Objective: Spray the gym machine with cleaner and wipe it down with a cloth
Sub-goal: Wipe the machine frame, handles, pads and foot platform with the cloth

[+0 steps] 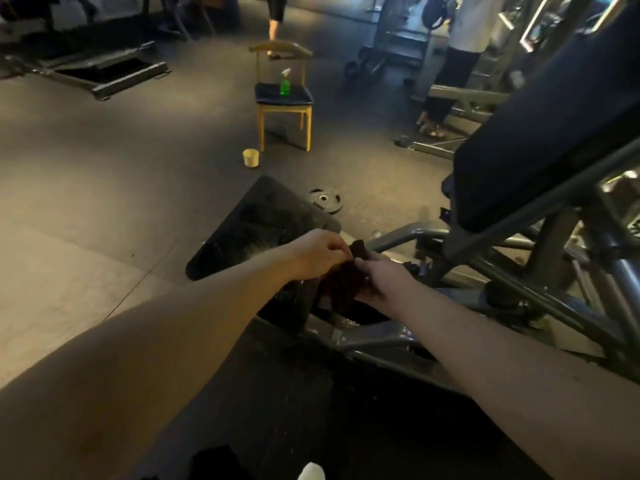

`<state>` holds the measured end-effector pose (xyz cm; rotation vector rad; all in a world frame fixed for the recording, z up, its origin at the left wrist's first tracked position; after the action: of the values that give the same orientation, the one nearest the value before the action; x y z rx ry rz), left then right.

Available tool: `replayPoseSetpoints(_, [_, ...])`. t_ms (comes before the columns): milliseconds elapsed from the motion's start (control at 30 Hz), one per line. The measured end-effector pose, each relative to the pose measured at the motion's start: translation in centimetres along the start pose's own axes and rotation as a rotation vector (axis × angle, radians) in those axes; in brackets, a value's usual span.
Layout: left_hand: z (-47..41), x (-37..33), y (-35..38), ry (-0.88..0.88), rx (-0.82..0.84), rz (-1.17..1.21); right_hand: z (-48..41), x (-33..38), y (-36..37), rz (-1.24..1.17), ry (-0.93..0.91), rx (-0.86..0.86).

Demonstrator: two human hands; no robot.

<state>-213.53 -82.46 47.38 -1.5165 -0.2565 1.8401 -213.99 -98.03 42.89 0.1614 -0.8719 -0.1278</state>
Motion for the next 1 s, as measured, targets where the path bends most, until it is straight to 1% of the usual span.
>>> replayPoseSetpoints(67, [-2.7,-1.3,-0.6,0.041,-0.062,-0.052,-0.2,2.2,-1.1,0.013,-0.056,-0.024])
replayPoseSetpoints(133, [-5.2,-2.3,-1.2,0.026,-0.062,-0.033,-0.4,4.2,-2.1,0.034,-0.097,-0.065])
replayPoseSetpoints(233, [-8.3,-3.9,-1.9,-0.042,0.056,0.088,0.3,7.0,-2.8,0.055,-0.169,-0.102])
replayPoseSetpoints(367, [-12.1,-6.8,-2.5,-0.001,0.178,0.126,1.5,10.3,-4.2,0.092,-0.272,-0.203])
replayPoseSetpoints(433, [-13.6,-8.6,-2.5,0.032,0.209,0.081,2.1,11.5,-5.3,0.194,-0.306,-0.324])
replayPoseSetpoints(500, [-14.4,-10.8,-2.1,0.095,0.229,0.014,2.6,12.2,-6.4,0.356,-0.331,-0.493])
replayPoseSetpoints(533, [-14.7,-12.0,-1.7,0.142,0.224,-0.015,3.0,12.5,-7.0,0.431,-0.338,-0.582])
replayPoseSetpoints(567, [-14.7,-12.6,-1.5,0.181,0.206,-0.036,3.2,12.7,-7.2,0.47,-0.326,-0.636])
replayPoseSetpoints(600, [-14.8,-13.7,-0.9,0.236,0.212,-0.068,3.8,12.8,-8.0,0.448,-0.298,-0.697])
replayPoseSetpoints(633, [-14.8,-14.6,-0.3,0.288,0.218,-0.092,4.6,12.6,-8.4,0.351,-0.255,-0.716])
replayPoseSetpoints(700, [-14.8,-16.4,1.3,0.388,0.255,-0.114,6.3,12.1,-8.9,-0.009,-0.167,-0.639])
replayPoseSetpoints(767, [-14.4,-18.2,2.8,0.455,0.308,-0.084,7.7,11.9,-9.6,-0.267,-0.189,-0.556])
replayPoseSetpoints(800, [-14.1,-19.0,3.5,0.486,0.336,-0.061,8.0,11.7,-10.1,-0.333,-0.226,-0.553])
replayPoseSetpoints(900, [-12.9,-21.5,5.2,0.578,0.435,-0.041,9.3,11.5,-11.7,-0.448,-0.319,-0.634])
replayPoseSetpoints(1000, [-12.4,-23.7,6.7,0.601,0.545,0.058,10.7,11.8,-14.0,-0.521,-0.378,-0.721])
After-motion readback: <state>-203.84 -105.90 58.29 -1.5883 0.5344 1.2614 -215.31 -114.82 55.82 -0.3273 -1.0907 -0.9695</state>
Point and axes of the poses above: each hand's wrist, its own z-axis away from the middle knuckle, its own y-axis out of the palm, x = y × z, the point moved 4 cm from there along -z, towards the middle knuckle
